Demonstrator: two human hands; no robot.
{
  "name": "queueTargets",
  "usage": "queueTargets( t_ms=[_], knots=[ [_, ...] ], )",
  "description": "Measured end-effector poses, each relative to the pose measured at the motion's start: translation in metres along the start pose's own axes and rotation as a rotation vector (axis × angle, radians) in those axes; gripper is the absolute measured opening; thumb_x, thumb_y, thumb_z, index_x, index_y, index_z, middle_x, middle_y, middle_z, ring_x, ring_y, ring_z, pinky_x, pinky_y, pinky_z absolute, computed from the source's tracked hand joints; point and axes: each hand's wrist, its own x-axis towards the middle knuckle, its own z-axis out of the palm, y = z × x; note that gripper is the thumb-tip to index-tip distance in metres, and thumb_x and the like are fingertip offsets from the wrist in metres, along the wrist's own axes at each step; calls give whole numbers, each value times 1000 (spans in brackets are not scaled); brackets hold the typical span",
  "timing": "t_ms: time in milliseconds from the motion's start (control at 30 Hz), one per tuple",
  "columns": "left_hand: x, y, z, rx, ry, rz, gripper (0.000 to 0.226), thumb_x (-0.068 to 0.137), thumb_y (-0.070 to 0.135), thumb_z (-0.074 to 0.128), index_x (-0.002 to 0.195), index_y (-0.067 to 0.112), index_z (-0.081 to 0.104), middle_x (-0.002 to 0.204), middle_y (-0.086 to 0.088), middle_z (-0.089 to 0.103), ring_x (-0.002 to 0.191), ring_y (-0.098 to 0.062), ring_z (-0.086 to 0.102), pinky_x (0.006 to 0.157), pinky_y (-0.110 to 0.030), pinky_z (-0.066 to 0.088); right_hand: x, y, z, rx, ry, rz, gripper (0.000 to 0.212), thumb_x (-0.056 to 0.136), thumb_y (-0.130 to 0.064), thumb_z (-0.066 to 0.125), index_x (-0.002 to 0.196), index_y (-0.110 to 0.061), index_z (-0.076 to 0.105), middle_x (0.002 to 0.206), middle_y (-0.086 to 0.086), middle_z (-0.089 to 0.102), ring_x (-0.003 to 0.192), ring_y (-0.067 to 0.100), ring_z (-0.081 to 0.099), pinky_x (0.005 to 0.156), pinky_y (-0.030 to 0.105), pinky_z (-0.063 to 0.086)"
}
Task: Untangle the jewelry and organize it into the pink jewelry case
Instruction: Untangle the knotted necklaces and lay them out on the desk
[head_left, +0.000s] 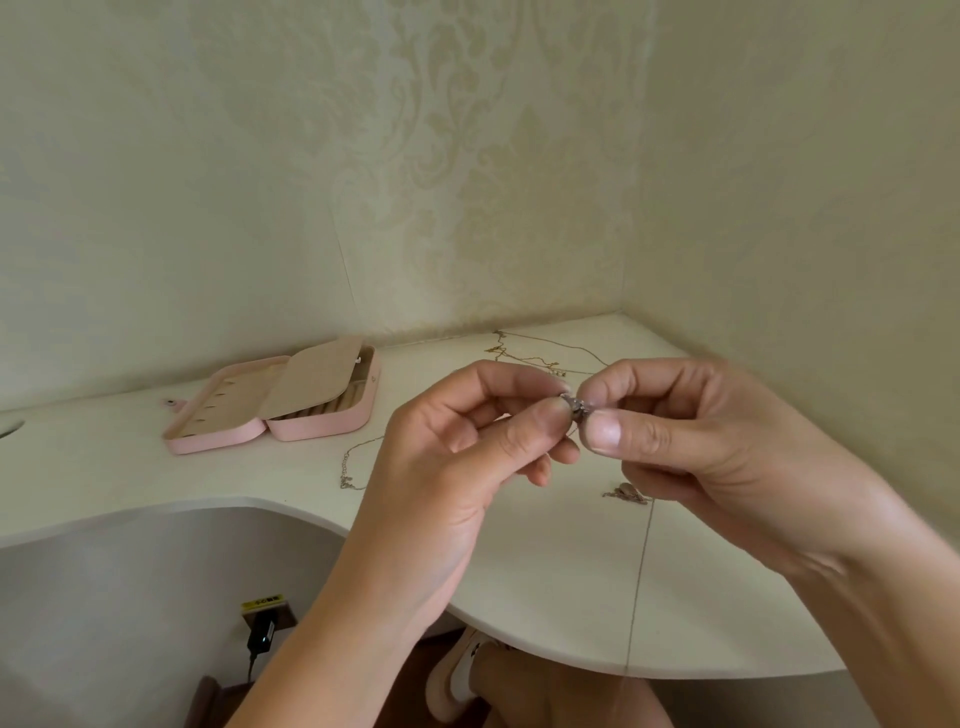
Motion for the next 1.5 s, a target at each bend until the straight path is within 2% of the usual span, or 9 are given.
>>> queueTargets(
  t_ms=[133,433,567,667,800,1033,1167,1367,1500],
  knots=[
    [1,-1,-3,78,-45,77,12,67,17,77,78,22,73,68,3,67,61,-9,62,57,-16,46,0,0,-1,41,-23,39,7,58,-24,71,59,-18,72,60,-1,66,39,0,44,38,11,26],
    [1,1,-7,201,-62,153,9,75,20,69,83,23,73,73,7,69,65,-6,63,61,-16,48,1,1,3,101,-32,79,4,58,-24,70,56,-21,70,59,-4,64,40,1,33,40,11,28],
    [2,1,-8,188,-69,119,8,75,23,68,82,23,73,72,5,69,66,-7,63,61,-17,48,2,1,1,113,-62,66,17,62,-3,78,60,-18,69,60,-1,65,46,1,49,42,12,31],
    [2,0,-8,132,-52,92,9,73,24,69,80,22,73,71,4,67,64,-9,61,61,-18,48,3,4,2,144,-81,62,6,66,-10,69,63,-16,68,67,4,65,61,6,59,47,14,40],
    [8,0,-10,28,42,25,7,74,14,72,76,20,72,71,-1,64,66,-13,61,60,-21,49,3,10,5,158,-113,92,12,64,-6,72,63,-14,64,64,-1,52,52,6,43,48,17,42],
    [41,-7,-24,-333,210,-308,6,79,11,57,80,6,59,69,-5,67,66,-15,69,55,-19,55,9,16,-8,-32,-144,207,16,57,-10,76,63,-13,61,62,2,43,49,8,29,45,16,29],
    [66,-14,-45,-615,321,-442,20,97,6,43,82,1,55,64,-8,65,57,-16,68,50,-22,55,16,15,-26,-141,-116,276,22,51,-20,79,63,-15,61,69,10,27,52,13,19,46,21,19],
    [77,-28,-64,-660,390,-435,22,98,5,42,80,2,54,60,-8,59,49,-16,62,51,-23,55,15,14,-58,-200,-99,279,18,61,-8,75,59,-16,59,61,2,27,43,5,21,39,15,18],
    [73,-39,-67,-615,368,-480,20,96,4,40,78,7,47,56,-6,50,41,-11,48,40,-17,41,19,22,-76,-219,-119,309,14,62,-8,76,59,-15,63,53,-2,39,44,6,29,40,14,25]
  ],
)
